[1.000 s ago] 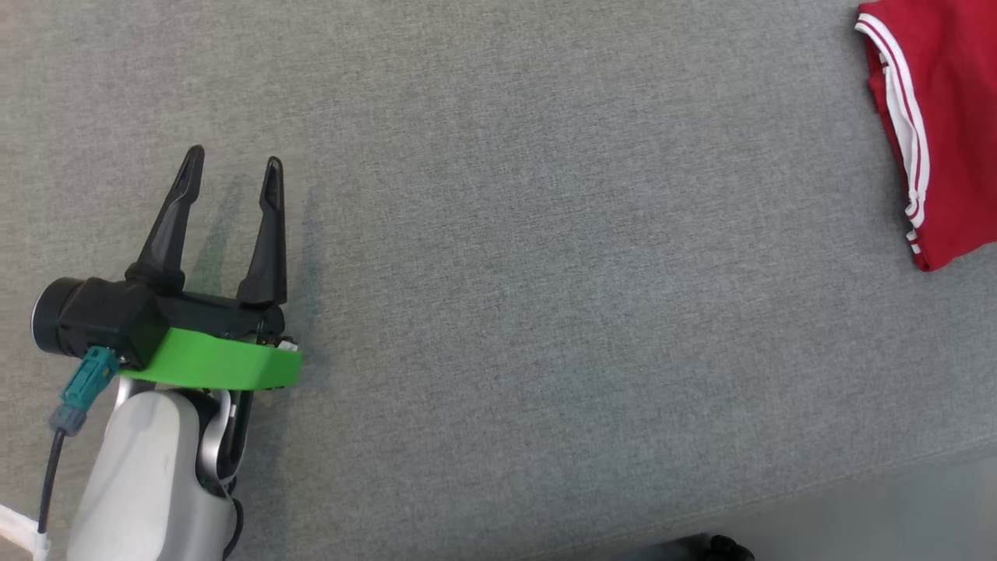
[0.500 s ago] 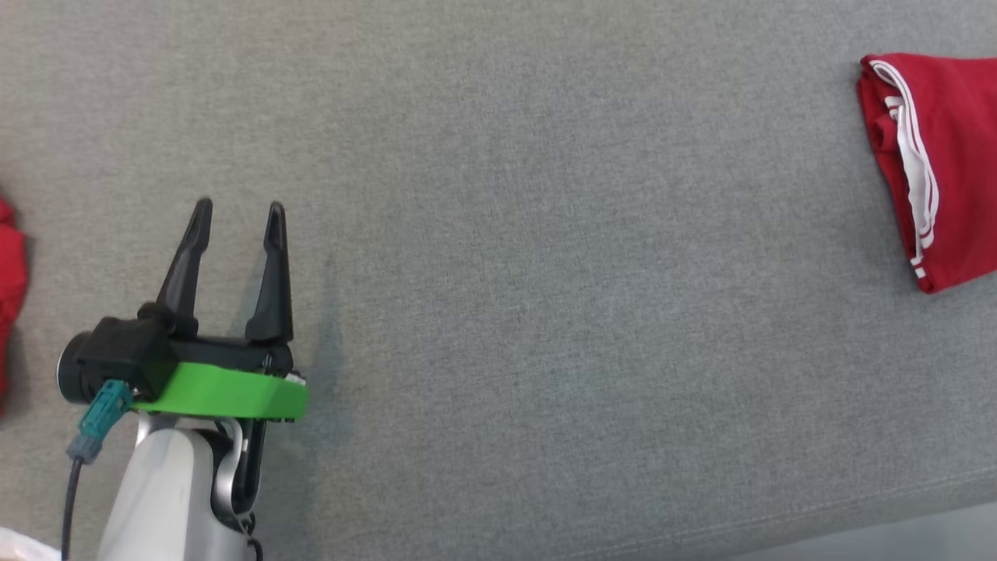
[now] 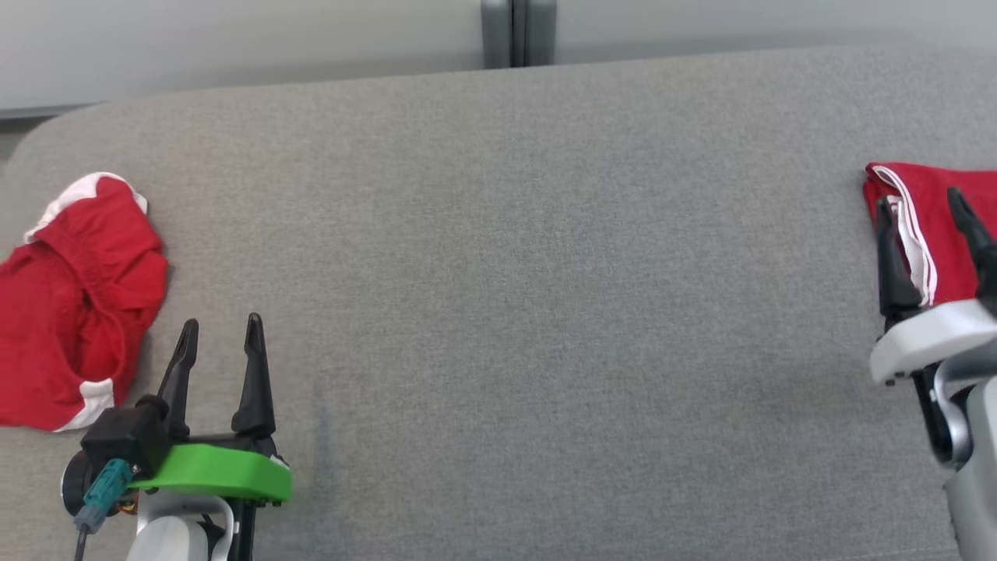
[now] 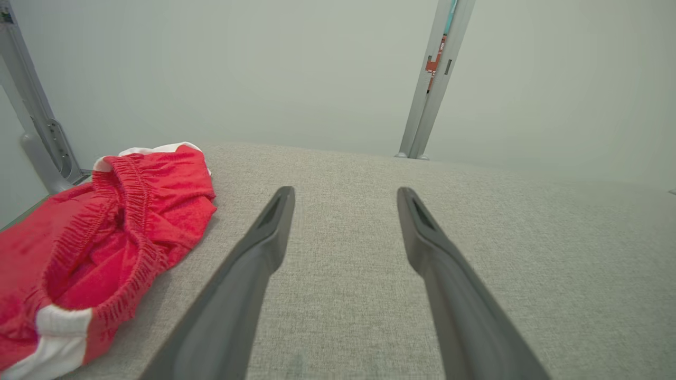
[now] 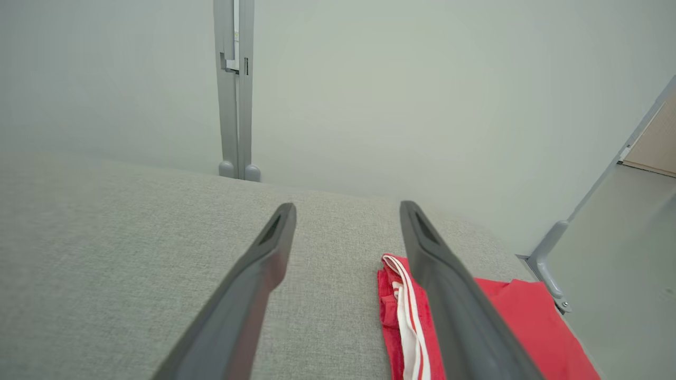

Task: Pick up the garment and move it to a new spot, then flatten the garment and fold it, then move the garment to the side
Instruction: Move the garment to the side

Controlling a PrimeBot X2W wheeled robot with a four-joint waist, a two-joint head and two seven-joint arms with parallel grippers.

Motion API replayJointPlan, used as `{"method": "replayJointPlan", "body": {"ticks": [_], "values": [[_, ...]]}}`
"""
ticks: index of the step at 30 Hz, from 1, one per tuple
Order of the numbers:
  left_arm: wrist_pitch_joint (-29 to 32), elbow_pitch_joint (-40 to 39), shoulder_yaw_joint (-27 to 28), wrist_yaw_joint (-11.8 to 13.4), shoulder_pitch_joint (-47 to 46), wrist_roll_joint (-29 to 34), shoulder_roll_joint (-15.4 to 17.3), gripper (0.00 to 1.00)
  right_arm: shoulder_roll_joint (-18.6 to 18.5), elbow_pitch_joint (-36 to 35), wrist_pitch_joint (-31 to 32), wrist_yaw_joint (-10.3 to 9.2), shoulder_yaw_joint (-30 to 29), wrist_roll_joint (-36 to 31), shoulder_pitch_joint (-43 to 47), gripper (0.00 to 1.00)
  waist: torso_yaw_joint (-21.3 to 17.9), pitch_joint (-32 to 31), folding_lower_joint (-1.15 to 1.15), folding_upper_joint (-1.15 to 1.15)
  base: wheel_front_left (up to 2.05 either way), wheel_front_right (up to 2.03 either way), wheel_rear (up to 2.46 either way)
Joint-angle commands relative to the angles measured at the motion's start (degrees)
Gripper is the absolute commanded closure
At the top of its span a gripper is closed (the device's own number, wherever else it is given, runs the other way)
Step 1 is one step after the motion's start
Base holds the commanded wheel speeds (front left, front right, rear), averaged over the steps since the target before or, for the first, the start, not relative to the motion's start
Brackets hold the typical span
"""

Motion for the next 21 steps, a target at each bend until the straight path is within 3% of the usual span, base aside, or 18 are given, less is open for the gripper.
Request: {"method": "replayJointPlan", "body": {"ticks": [1, 7, 11, 21], "values": [[0.02, 0.42, 0.35, -0.16, 1.22, 0.46, -0.29, 0.0, 1.54, -1.66, -0.42, -0.11, -0.6, -0.37, 2.79, 0.0, 3.55, -4.7, 0.0, 0.0, 0.0, 0.0, 0.0], [0.02, 1.57, 0.72, -0.16, 2.51, 0.75, -0.99, 0.0, 8.12, -7.3, -0.41, -0.11, -2.31, -0.21, 11.62, 0.0, 5.04, -7.55, 0.0, 0.0, 0.0, 0.0, 0.0], [0.02, 2.23, 1.07, -0.16, 3.04, 0.44, -0.92, 0.0, 10.49, -8.82, 0.42, -0.11, -0.91, 0.12, 14.41, 0.0, 4.59, -8.24, 0.0, 0.0, 0.0, 0.0, 0.0], [0.02, 4.97, 0.2, -0.16, 1.3, -0.43, -0.68, 0.0, 12.28, -8.35, 1.1, -0.11, 1.72, 0.35, 16.46, 0.0, 3.04, -8.87, 0.0, 0.0, 0.0, 0.0, 0.0]]}}
